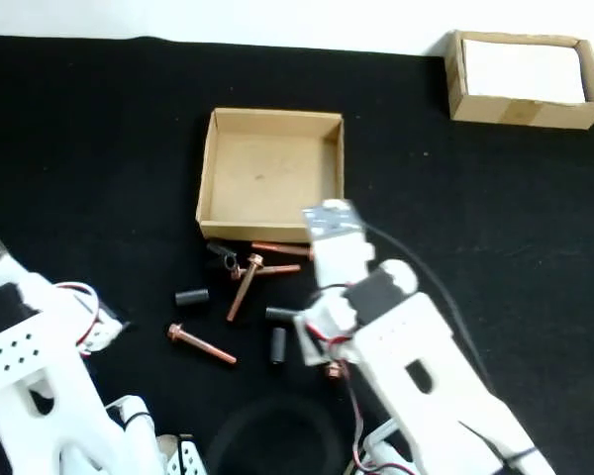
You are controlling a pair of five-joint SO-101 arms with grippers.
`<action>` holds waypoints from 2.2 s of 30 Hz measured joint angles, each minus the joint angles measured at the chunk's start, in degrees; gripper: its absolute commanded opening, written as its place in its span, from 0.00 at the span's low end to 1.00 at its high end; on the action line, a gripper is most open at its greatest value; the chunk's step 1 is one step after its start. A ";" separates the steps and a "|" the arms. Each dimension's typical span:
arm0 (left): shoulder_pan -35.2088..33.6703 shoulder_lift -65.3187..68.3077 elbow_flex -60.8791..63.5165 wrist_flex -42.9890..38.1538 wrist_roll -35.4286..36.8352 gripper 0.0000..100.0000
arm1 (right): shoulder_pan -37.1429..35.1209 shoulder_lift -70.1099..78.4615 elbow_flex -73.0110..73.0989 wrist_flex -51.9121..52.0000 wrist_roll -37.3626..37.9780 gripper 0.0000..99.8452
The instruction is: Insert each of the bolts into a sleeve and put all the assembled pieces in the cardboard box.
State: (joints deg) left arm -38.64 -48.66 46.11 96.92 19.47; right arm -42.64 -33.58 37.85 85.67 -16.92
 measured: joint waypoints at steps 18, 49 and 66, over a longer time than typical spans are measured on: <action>-7.91 0.00 13.36 -14.07 -5.63 0.27 | -4.22 18.99 0.35 -22.42 -8.09 0.16; -6.68 0.00 23.82 -27.16 -5.89 0.27 | -9.67 32.44 -2.64 -24.62 -14.59 0.16; -6.77 -0.09 33.05 -39.12 -5.80 0.27 | -14.68 12.22 -18.20 13.98 40.88 0.16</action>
State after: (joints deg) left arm -45.41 -48.75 79.16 57.80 13.67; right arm -57.32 -21.36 19.65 99.65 23.96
